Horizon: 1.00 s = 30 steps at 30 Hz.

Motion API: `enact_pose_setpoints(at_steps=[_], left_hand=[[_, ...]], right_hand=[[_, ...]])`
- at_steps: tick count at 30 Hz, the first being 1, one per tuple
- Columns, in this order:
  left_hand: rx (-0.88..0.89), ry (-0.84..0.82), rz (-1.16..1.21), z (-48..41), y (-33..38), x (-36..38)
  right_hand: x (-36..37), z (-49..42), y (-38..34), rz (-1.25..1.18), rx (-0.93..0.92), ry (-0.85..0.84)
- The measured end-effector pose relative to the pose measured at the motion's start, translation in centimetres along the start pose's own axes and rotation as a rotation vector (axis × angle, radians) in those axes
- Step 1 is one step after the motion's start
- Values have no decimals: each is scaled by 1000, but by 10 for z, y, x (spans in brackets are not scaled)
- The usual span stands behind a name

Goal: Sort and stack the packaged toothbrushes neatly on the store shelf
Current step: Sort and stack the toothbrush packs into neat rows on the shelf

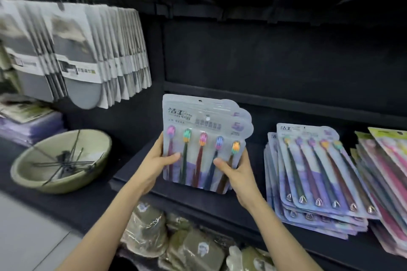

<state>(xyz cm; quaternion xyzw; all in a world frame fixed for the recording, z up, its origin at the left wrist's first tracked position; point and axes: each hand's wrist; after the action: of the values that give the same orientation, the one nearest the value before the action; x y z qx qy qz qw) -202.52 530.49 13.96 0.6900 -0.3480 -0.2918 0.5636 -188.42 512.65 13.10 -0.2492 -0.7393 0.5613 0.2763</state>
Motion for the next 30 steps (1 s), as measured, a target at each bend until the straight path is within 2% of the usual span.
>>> enact_pose_setpoints(at_steps=[5,13,18,20,23,25,27,30], left_hand=[[-7,71,17,0,-14,-7],[3,22,92,-2,-25,0],[8,53,58,3,-39,4],[18,95,27,5,-44,9],[15,248,-18,5,-47,17],[-22,327,-52,-1,-40,14],[-92,300,-66,-13,-27,2],[-320,195,-85,-33,-9,-25]], right_hand=[[12,-1,19,-28,30,-44],[4,-5,10,2,-39,-127],[13,-5,23,-23,-65,-67],[15,-7,24,-28,-71,-36],[21,-8,23,-59,-87,26],[29,-12,22,-84,-59,112],[38,-22,20,-71,0,209],[50,-43,16,-63,206,151]])
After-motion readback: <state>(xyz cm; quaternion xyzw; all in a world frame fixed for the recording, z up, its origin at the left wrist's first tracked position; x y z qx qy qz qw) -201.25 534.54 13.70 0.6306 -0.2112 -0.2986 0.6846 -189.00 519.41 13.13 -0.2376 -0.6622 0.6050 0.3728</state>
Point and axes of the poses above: each hand's wrist, its own z-axis away from the middle knuckle, its own x-axis out of the palm, y = z × x, and after that the axes turned 4 degrees about -z, right-handed
